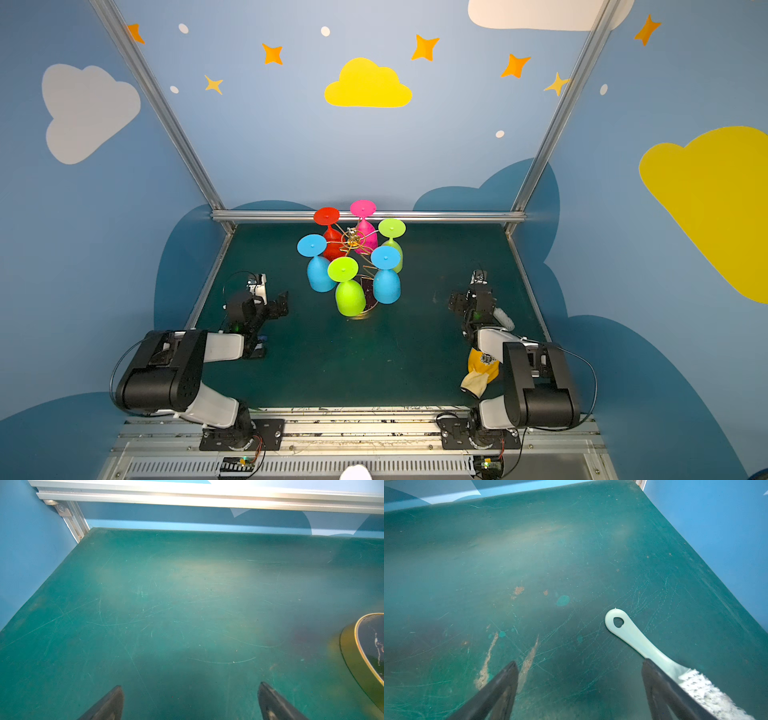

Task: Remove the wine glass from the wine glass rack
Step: 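Raise both arms from the rest pose toward the glass rack, then reach the right gripper toward the light blue glass nearest it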

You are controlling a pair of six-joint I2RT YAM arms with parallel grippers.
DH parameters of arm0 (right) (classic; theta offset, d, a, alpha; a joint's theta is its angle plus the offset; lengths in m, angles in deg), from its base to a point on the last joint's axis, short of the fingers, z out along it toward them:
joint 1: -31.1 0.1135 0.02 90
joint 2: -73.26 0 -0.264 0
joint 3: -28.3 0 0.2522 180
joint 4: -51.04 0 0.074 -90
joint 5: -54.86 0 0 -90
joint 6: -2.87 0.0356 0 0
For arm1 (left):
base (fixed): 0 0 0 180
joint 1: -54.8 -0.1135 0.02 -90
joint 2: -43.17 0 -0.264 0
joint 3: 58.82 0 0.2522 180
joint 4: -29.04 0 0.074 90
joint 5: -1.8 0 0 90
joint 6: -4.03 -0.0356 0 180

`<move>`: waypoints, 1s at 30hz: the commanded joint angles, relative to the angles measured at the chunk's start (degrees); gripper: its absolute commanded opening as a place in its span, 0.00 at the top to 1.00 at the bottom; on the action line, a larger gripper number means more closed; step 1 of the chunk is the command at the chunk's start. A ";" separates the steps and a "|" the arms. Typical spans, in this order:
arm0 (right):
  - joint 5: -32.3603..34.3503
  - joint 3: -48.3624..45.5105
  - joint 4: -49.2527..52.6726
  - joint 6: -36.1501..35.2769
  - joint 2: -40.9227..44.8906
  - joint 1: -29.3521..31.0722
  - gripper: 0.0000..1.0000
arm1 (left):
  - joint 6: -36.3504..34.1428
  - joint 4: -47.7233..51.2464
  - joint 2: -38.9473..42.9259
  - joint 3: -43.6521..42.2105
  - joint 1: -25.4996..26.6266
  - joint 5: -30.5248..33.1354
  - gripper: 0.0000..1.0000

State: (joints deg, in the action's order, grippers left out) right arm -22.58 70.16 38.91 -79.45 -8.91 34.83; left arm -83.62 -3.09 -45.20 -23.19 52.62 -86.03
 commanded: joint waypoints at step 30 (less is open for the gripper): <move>-55.73 25.73 41.26 35.61 30.57 0.33 0.32 | 10.91 38.63 37.57 22.53 -1.78 -3.37 0.01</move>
State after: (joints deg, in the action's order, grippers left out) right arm -68.87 92.91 76.27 -47.39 24.57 33.65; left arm -71.22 33.46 -8.83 -0.39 50.81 -87.58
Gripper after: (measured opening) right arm 0.688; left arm 0.994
